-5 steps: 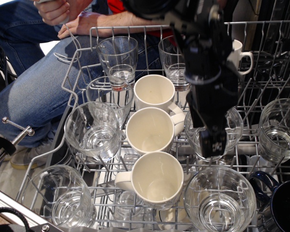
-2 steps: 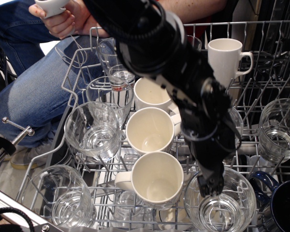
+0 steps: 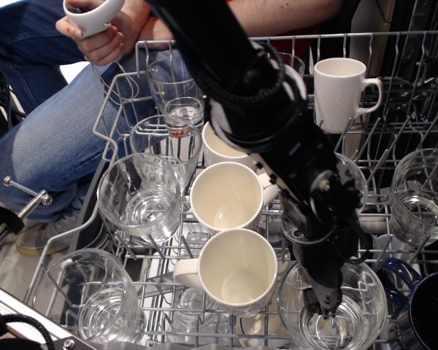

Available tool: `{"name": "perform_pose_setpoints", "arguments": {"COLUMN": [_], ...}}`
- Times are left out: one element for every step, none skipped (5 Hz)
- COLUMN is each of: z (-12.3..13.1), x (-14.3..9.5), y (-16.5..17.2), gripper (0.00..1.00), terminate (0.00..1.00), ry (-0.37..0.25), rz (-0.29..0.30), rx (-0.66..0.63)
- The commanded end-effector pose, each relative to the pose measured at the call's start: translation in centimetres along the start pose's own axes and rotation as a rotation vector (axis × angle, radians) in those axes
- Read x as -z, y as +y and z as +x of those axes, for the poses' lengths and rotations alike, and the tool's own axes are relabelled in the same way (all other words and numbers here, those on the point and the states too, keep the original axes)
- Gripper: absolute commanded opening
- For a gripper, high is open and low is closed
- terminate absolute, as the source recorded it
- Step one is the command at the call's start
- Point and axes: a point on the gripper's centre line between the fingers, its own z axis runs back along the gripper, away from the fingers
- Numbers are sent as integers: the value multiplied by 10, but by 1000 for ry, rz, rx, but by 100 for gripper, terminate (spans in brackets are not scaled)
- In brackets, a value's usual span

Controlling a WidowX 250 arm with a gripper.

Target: Pick up glass cup

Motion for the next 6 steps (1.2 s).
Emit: {"name": "perform_pose_setpoints", "arguments": {"z": [15, 19, 22, 25, 27, 28], "x": [4, 8, 10, 13, 14, 10], "y": [10, 17, 17, 18, 19, 22], "gripper": [100, 100, 0, 0, 0, 0], "terminate": [0, 0, 0, 0, 0, 0], "ry": [-27, -19, -5, 6, 27, 75], "rz": [4, 14, 21, 40, 48, 4], "rx": [-15, -40, -65, -79, -83, -65]}}
